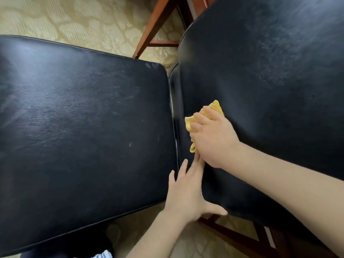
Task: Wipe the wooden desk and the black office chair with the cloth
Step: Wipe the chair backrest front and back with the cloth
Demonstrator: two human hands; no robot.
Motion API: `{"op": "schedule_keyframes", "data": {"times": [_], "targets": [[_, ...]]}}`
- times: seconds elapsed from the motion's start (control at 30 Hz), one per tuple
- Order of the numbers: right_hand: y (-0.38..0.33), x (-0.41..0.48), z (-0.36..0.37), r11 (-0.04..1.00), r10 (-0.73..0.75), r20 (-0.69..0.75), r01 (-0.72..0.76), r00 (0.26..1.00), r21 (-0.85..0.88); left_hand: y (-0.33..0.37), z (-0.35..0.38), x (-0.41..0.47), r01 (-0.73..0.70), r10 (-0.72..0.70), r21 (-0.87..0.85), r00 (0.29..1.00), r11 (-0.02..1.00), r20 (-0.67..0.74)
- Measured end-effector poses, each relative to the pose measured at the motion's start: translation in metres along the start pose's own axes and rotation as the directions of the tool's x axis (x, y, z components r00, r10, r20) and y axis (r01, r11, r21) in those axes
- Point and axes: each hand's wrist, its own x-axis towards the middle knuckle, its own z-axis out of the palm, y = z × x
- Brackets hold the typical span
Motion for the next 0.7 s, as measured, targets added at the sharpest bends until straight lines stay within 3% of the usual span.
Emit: {"op": "schedule_keyframes", "data": {"times": [0.2,0.37,0.43,0.57,0.7], "targets": [[0.026,-0.087,-0.002,0.990,0.060,-0.046,-0.053,0.997,0.131,0.008,0.004,-0.009,0.059,-0.058,0.035,0.997,0.998,-0.052],[0.080,-0.125,0.009,0.980,0.183,-0.323,-0.145,0.928,0.138,0.015,0.008,-0.016,0.115,-0.106,0.115,0.991,0.987,-0.082],[0.108,-0.119,0.002,0.979,0.204,-0.371,-0.185,0.906,0.087,0.019,0.006,-0.016,0.128,-0.120,0.105,0.989,0.986,-0.081],[0.132,-0.068,-0.026,0.963,0.268,-0.331,-0.258,0.905,0.077,0.019,0.006,-0.014,0.114,-0.105,0.079,0.988,0.990,-0.109],[0.129,0.009,-0.041,0.971,0.220,-0.311,-0.239,0.925,-0.025,0.011,0.014,-0.017,0.104,-0.104,-0.010,0.985,0.995,-0.139]]}}
